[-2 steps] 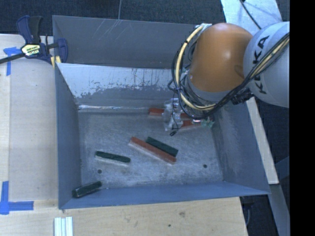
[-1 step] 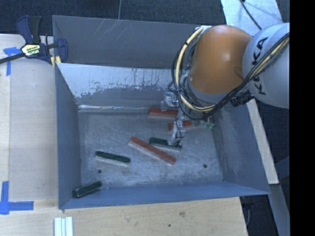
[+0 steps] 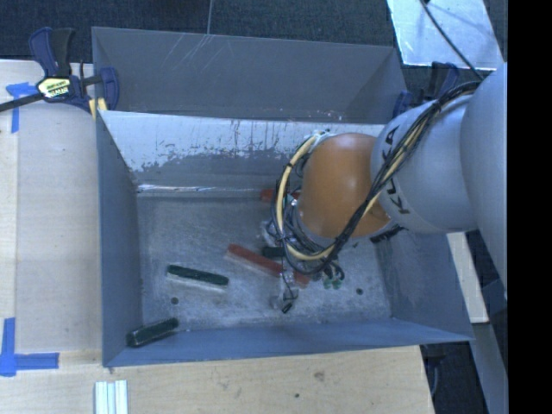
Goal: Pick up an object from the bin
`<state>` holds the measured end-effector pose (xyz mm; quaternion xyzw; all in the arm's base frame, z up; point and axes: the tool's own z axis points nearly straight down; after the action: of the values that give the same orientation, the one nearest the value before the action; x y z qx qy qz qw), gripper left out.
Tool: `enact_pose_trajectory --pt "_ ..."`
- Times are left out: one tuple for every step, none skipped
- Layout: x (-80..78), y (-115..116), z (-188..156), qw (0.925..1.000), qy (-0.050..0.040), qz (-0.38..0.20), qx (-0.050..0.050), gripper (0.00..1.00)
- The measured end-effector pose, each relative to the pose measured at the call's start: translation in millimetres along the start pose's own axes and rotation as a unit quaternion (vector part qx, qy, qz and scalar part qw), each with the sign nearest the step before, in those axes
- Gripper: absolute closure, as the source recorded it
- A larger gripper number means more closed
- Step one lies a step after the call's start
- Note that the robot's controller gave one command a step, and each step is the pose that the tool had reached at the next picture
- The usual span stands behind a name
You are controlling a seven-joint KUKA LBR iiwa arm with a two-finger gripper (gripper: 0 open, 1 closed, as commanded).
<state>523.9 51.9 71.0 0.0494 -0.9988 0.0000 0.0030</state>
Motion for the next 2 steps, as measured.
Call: enact_pose_trajectory --pt "-2.9 -1 -4 1.0000 -0.0042 0.001 0.000 1.00" --pt "-8.9 34 -138 0.9997 -0.0093 -0.022 0.000 1.00"
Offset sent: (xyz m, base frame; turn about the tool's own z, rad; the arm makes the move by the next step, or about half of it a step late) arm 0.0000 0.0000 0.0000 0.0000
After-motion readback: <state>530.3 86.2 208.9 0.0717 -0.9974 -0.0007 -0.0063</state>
